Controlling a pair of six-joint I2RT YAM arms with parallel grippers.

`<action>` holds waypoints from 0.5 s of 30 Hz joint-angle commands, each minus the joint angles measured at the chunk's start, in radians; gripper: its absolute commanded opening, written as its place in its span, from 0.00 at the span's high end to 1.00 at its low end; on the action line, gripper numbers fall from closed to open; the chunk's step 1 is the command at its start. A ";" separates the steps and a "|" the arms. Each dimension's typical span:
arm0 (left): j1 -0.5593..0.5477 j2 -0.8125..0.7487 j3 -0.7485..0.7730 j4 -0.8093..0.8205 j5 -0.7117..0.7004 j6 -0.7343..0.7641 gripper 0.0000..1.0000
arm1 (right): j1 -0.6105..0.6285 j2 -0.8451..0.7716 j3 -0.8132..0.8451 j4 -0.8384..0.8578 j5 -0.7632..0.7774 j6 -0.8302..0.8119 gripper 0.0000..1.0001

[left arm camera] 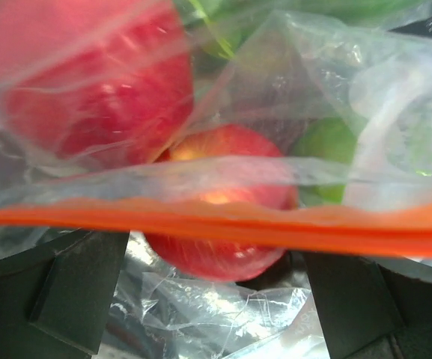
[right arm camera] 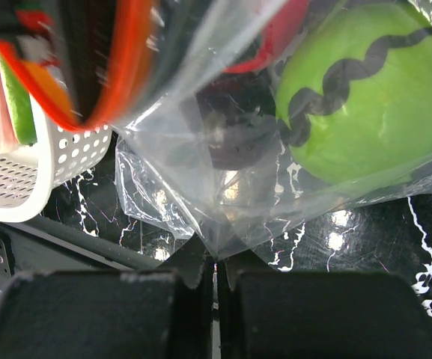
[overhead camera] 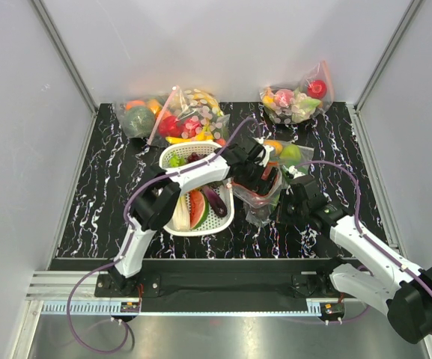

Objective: Open the zip-top bag and remove the fake food

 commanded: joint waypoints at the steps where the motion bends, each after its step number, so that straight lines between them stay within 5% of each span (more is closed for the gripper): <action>1: -0.030 0.032 0.046 -0.018 -0.042 0.014 0.01 | 0.007 0.001 0.006 0.034 0.015 0.002 1.00; 3: -0.032 0.038 0.043 -0.026 -0.049 0.011 0.03 | 0.007 0.000 0.006 0.031 0.016 0.004 1.00; 8: -0.026 0.011 0.035 -0.033 -0.078 0.017 0.52 | 0.009 -0.002 0.004 0.029 0.021 0.008 1.00; 15: 0.082 -0.099 0.015 -0.026 -0.001 -0.028 0.59 | 0.007 0.000 0.007 0.006 0.053 0.037 1.00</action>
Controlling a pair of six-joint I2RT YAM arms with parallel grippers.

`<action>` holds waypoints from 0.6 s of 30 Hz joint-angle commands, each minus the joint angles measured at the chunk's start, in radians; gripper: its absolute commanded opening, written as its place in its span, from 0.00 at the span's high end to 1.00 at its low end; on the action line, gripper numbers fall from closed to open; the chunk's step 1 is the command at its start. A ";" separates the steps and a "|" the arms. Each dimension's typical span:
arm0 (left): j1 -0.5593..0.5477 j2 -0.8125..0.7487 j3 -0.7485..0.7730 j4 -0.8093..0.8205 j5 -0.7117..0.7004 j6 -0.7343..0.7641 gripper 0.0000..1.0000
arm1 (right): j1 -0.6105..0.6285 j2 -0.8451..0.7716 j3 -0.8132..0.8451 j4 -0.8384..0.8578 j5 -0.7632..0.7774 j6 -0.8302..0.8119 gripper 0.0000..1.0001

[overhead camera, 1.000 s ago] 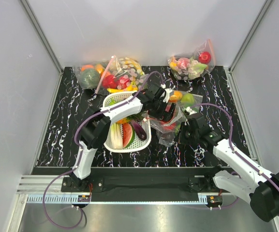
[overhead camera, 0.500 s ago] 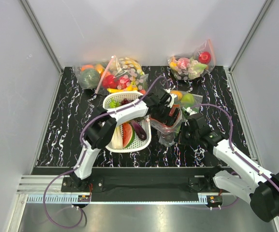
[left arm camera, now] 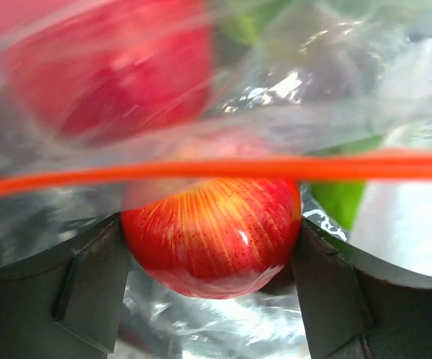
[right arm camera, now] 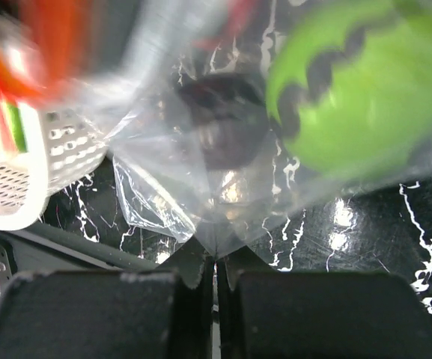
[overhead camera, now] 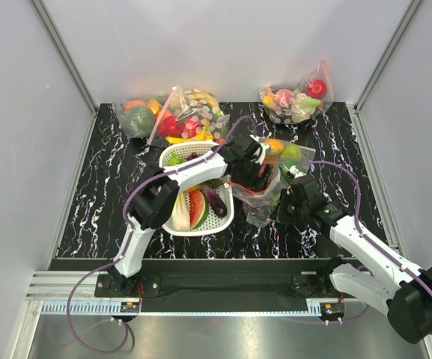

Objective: Open the zip-top bag and remove the fake food

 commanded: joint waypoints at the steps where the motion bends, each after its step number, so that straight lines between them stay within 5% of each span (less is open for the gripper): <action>1: 0.084 -0.124 0.005 0.002 0.034 -0.024 0.58 | 0.007 -0.001 0.009 0.004 0.046 0.021 1.00; 18: 0.193 -0.219 0.096 -0.151 0.330 0.063 0.55 | 0.007 0.030 0.020 -0.014 0.098 0.041 1.00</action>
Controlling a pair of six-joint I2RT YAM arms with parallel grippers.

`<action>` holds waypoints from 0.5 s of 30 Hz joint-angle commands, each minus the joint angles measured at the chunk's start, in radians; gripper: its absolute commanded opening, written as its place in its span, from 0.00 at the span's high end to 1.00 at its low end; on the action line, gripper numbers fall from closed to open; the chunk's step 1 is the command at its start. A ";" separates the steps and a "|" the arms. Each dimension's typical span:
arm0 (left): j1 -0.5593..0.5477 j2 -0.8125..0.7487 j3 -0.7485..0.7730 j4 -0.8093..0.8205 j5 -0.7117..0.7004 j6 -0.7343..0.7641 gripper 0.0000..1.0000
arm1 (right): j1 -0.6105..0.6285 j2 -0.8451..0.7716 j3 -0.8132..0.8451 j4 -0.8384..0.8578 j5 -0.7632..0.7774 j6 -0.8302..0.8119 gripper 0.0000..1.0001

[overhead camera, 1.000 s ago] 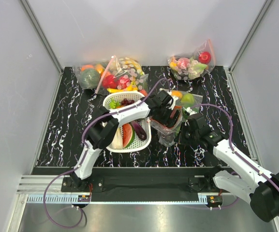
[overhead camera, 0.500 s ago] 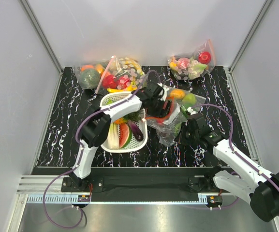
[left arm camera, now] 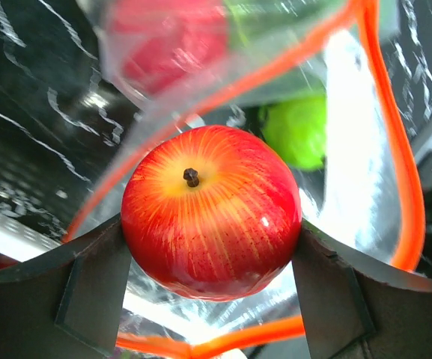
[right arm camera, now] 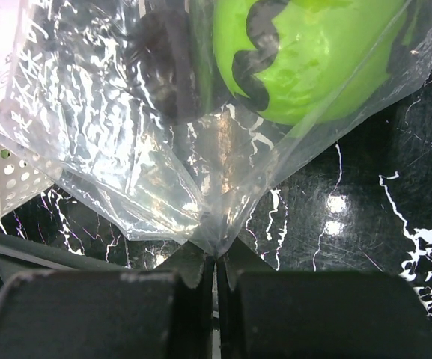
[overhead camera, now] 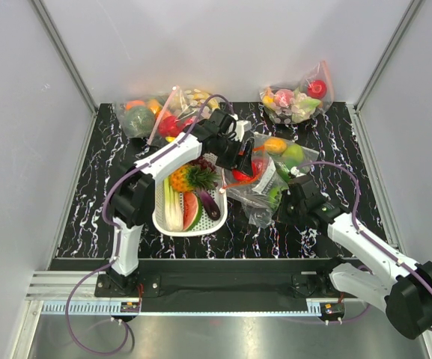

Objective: Open the zip-top bag and remove the fake food

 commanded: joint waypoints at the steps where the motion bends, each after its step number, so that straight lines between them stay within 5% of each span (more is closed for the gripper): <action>1: 0.004 -0.102 0.055 -0.040 0.117 0.025 0.55 | 0.007 -0.007 0.020 0.000 0.036 0.011 1.00; 15: 0.086 -0.416 -0.194 0.085 0.210 -0.050 0.56 | 0.007 -0.004 0.020 0.003 0.038 0.011 1.00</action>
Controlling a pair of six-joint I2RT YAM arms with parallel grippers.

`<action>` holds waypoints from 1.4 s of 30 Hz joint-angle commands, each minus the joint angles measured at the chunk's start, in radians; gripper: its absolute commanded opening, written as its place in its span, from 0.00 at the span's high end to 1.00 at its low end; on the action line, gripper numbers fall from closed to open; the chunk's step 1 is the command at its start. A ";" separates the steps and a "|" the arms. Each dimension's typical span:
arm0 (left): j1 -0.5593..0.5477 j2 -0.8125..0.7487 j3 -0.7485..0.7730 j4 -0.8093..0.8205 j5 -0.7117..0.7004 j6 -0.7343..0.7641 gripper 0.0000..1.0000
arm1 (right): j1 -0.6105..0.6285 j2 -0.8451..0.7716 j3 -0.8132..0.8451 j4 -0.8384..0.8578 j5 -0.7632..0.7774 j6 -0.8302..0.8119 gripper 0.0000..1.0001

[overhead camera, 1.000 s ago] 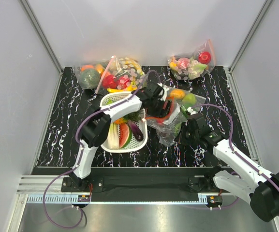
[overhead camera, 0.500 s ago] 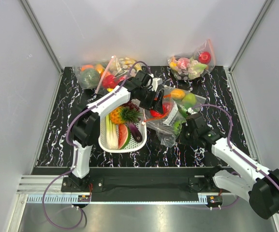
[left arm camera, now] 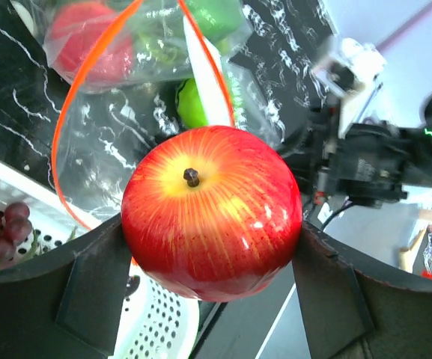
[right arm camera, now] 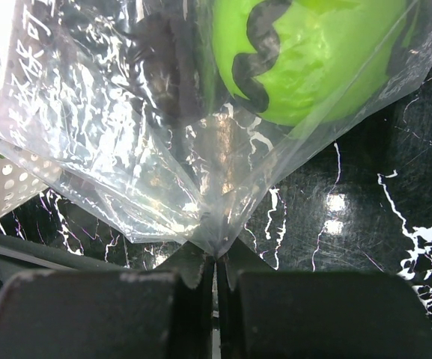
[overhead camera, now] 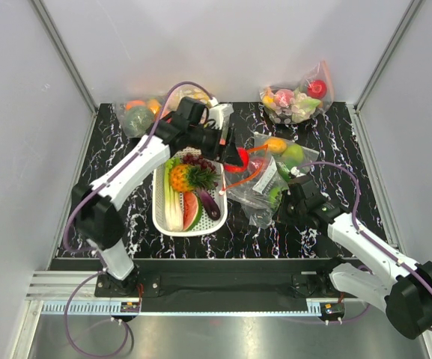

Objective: Open the zip-top bag and remove the fake food

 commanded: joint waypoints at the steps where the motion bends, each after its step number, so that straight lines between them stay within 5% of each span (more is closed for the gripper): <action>1: 0.034 -0.135 -0.095 0.102 0.018 -0.043 0.56 | 0.007 -0.007 0.020 0.007 0.035 0.005 1.00; 10: 0.083 -0.322 -0.274 -0.116 -0.295 0.064 0.57 | 0.007 -0.003 0.018 0.014 0.026 0.000 1.00; 23: 0.085 -0.453 -0.580 -0.187 -0.437 0.046 0.56 | 0.007 -0.004 0.020 0.010 0.017 -0.001 1.00; 27: 0.083 -0.434 -0.610 -0.170 -0.463 0.041 0.49 | 0.007 -0.006 0.020 0.010 0.015 -0.001 1.00; 32: 0.085 -0.408 -0.598 -0.165 -0.472 0.040 0.16 | 0.006 -0.007 0.020 0.009 0.015 -0.001 1.00; 42: 0.085 -0.390 -0.583 -0.173 -0.489 0.040 0.05 | 0.007 -0.009 0.020 0.007 0.017 0.000 1.00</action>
